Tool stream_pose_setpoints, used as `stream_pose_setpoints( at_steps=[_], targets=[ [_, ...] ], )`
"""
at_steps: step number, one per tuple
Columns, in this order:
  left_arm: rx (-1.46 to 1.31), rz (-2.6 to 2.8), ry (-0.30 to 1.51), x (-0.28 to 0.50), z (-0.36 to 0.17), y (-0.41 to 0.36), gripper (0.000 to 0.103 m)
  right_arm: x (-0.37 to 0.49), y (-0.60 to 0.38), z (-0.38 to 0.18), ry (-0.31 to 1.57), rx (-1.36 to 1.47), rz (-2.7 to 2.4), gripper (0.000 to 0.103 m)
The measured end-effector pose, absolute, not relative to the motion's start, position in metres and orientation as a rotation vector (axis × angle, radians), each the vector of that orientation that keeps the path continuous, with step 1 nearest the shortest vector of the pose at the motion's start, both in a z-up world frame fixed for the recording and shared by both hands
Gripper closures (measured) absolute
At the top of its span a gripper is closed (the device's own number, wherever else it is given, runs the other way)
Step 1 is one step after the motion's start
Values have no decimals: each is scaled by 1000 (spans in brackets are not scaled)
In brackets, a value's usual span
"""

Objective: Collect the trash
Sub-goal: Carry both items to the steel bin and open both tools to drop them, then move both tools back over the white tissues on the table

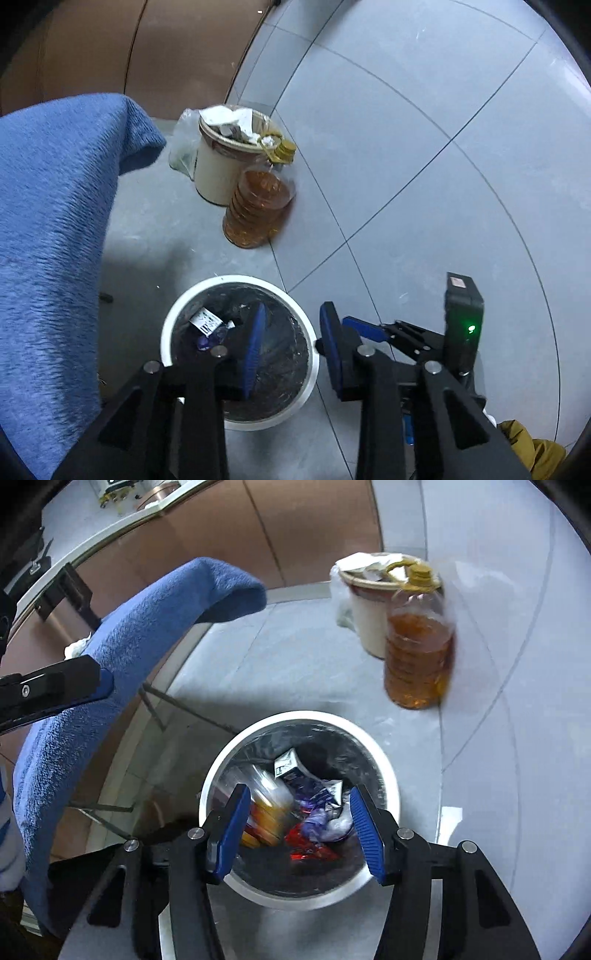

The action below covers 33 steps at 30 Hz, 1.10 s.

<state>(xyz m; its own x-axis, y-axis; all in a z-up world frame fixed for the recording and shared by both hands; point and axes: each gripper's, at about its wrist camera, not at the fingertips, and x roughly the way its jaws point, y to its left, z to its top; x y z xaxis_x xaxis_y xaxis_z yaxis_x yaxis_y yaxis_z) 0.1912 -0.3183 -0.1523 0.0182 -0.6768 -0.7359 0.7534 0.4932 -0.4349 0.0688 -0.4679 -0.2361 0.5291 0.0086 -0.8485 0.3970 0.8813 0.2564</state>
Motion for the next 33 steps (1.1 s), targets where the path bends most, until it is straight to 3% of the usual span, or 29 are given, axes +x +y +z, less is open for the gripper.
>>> stream_pose_setpoints(
  at_steps=[10,20,26,33],
  targets=[
    [16,-959,959,235,-102,-222,73,91,-438,-169,865,370,-178,51],
    [-75,-660,910,346,-82,-72,73,218,-339,-94,784,245,115,55],
    [-72,-529,941,420,-93,-4,73,315,-268,-79,800,171,282,56],
    [-61,-494,1017,485,-120,6,73,414,-210,-100,880,145,396,58]
  ],
)
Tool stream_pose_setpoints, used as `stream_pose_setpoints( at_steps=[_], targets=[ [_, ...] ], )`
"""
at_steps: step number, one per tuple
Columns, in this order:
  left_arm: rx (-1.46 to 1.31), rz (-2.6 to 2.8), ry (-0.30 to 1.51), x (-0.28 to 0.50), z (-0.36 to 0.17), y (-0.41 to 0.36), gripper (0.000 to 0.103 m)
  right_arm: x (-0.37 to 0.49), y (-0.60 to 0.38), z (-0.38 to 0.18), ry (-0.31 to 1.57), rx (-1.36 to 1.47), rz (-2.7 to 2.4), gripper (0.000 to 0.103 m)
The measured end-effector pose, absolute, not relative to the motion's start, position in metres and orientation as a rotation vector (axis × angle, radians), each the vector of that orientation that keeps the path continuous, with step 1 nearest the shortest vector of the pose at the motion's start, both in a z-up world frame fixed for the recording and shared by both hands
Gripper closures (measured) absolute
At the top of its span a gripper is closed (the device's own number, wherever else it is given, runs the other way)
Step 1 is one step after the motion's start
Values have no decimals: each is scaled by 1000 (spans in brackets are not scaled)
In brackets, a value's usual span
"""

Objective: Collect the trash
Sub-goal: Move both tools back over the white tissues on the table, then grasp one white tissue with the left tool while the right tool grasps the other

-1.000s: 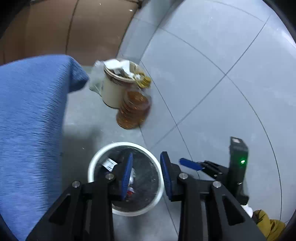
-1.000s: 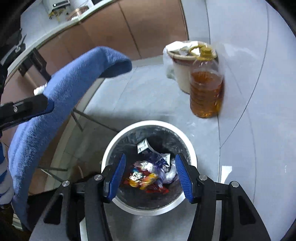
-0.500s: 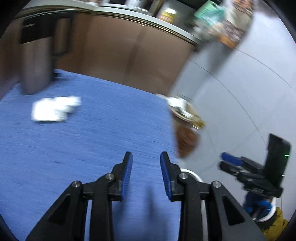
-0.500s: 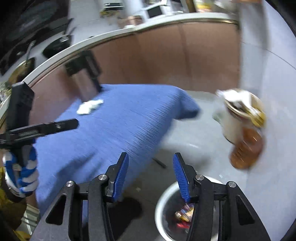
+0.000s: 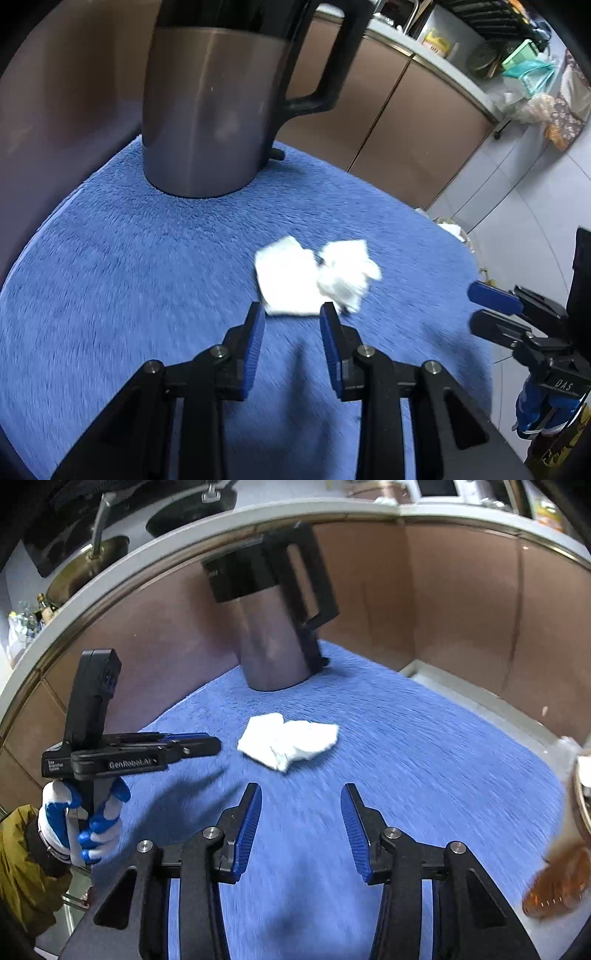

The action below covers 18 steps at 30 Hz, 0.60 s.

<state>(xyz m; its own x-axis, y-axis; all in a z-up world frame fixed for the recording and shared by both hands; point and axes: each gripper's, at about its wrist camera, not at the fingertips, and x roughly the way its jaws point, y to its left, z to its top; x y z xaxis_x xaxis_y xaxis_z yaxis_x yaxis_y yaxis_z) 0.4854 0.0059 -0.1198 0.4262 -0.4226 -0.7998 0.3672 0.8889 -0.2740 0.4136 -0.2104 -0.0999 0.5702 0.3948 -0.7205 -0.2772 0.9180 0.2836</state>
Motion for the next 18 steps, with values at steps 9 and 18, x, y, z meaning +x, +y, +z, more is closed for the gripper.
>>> stream_pose_setpoints(
  at_steps=[9,18],
  targets=[
    [91,-572,1039,507,-139,-16,73,467,-169,-127,933,-28,435,58],
    [139,-620,1028,513,-151,-29,73,495,-151,-145,968,-99,480,58]
  ],
)
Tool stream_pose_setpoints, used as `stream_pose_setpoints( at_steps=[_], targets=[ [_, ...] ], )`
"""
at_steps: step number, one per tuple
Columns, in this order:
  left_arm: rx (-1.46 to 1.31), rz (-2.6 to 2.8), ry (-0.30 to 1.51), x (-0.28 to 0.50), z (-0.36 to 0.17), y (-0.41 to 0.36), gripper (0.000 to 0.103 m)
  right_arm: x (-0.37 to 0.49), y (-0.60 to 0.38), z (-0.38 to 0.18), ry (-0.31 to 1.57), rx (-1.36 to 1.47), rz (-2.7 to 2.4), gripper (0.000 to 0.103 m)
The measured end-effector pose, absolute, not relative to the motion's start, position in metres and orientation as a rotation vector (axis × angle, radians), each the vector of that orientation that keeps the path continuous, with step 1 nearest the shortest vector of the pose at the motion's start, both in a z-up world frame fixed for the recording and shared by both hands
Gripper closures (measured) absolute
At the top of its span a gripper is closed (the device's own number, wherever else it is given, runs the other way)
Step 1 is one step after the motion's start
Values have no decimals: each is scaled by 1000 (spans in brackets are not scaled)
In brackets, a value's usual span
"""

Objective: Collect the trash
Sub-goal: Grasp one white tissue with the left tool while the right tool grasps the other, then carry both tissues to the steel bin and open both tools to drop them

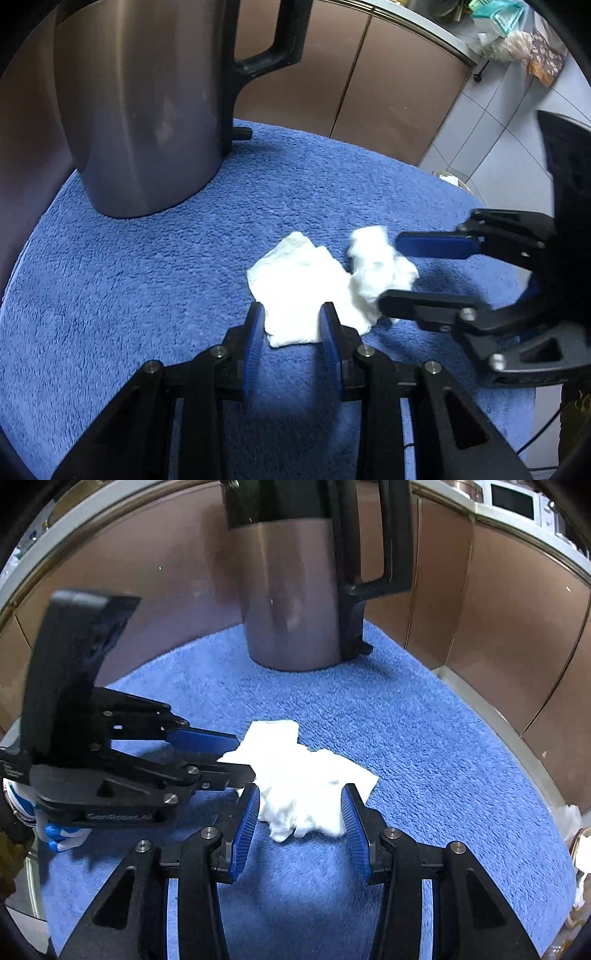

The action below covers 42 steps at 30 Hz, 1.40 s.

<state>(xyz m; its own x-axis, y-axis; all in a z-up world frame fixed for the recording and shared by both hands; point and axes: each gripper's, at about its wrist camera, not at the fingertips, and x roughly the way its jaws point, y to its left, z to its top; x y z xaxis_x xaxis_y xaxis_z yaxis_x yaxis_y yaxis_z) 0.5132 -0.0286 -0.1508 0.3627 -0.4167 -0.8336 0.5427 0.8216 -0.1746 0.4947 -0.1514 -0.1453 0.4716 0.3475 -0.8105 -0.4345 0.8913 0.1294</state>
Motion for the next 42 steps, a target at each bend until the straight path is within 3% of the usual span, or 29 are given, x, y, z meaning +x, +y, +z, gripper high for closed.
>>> stream_pose_setpoints(
  at_steps=[2,4,6,8,10,12,16,21,34,42],
  targets=[
    [137,-627,1027,514,-151,-31,73,501,-151,-152,990,-102,484,62],
    [120,-632,1030,517,-153,-31,71,504,-152,-159,1013,-96,490,72],
    [100,-650,1033,517,-152,-31,61,503,-154,-166,1023,-78,503,76],
    [114,-639,1019,516,-152,-35,60,502,-158,-168,1020,-46,508,77],
    [139,-612,1005,516,-154,-42,62,504,-163,-168,1021,-8,512,79],
    [183,-577,986,515,-155,-49,71,503,-168,-168,1024,18,513,80],
    [222,-549,974,513,-155,-54,76,494,-180,-162,1009,33,493,80],
    [243,-524,940,503,-153,-63,91,474,-196,-150,979,59,460,80],
    [150,-599,881,407,-100,-52,92,347,-245,-91,847,108,407,83],
    [148,-839,868,297,-65,-108,92,214,-313,-86,847,147,218,83]
  ],
)
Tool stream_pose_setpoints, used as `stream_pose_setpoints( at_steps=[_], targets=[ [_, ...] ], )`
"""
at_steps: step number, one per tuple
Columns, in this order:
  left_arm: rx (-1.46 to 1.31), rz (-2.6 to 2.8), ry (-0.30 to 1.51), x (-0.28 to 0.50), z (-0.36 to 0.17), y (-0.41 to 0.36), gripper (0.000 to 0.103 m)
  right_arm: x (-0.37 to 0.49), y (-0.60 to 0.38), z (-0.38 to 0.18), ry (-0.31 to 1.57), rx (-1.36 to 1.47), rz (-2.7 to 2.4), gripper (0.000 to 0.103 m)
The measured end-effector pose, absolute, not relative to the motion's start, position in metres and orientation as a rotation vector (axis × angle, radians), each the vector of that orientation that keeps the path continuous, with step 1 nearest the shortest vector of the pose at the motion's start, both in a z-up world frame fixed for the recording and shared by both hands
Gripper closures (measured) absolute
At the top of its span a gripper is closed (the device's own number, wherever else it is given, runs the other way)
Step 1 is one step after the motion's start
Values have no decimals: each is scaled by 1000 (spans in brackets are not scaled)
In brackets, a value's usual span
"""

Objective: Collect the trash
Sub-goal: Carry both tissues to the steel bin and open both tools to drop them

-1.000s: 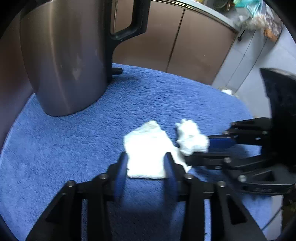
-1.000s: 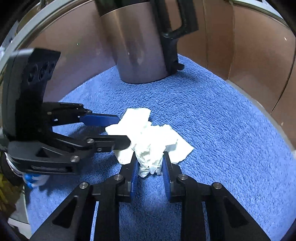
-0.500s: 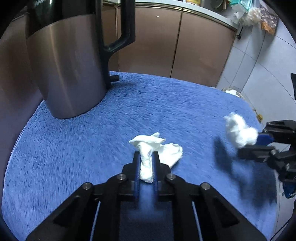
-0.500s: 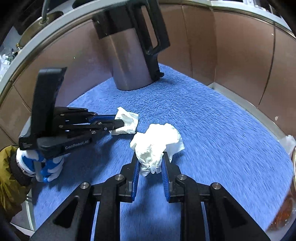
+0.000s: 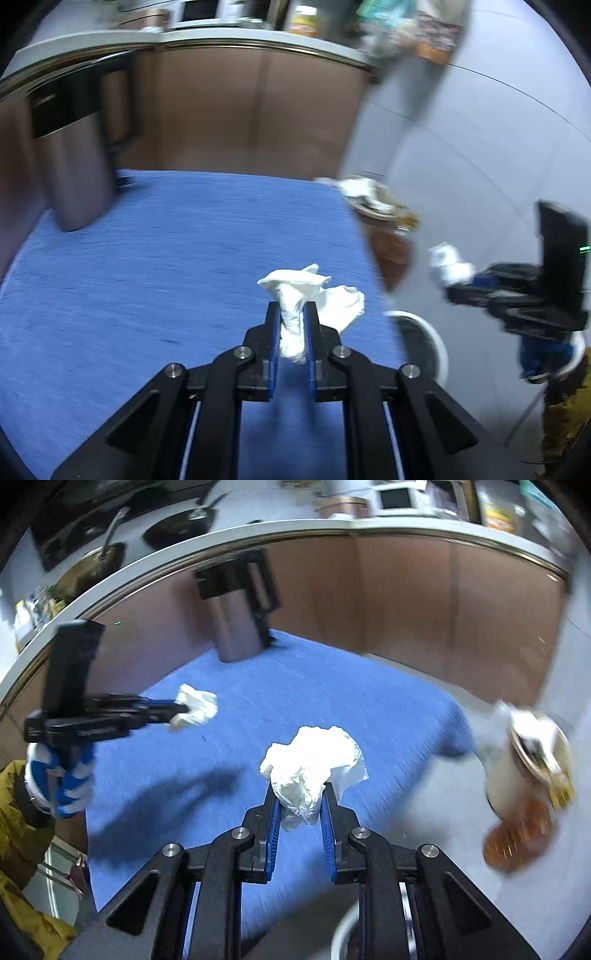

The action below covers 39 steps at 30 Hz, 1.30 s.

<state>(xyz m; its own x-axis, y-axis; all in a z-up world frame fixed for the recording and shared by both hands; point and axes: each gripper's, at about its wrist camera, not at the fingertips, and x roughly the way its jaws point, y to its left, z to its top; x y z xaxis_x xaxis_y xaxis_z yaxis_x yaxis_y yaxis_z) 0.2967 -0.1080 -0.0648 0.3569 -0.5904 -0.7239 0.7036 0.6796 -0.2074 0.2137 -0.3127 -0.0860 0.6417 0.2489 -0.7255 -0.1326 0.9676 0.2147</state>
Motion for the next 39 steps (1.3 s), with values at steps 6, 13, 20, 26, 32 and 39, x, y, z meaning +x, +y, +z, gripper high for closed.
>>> stream_pose_setpoints(
  at_steps=[6,13,20,26,32,39],
  targets=[
    [178,-969,921,233,-77,-187,92,134,-374,-138,941,299,39,83],
    [296,-980,1027,186,-126,-277,91,84,-428,-209,1036,456,-62,83],
    [325,-932,1106,175,-170,-323,80,90,-452,-252,1060,528,-102,65],
    [295,-881,1159,178,-205,-335,74,85,-460,-280,1095,547,-161,52],
    [256,-853,1111,170,-189,-320,74,68,-459,-266,1068,518,-219,52],
    [208,-726,889,151,-123,-270,70,63,-441,-207,928,467,-226,50]
  ],
)
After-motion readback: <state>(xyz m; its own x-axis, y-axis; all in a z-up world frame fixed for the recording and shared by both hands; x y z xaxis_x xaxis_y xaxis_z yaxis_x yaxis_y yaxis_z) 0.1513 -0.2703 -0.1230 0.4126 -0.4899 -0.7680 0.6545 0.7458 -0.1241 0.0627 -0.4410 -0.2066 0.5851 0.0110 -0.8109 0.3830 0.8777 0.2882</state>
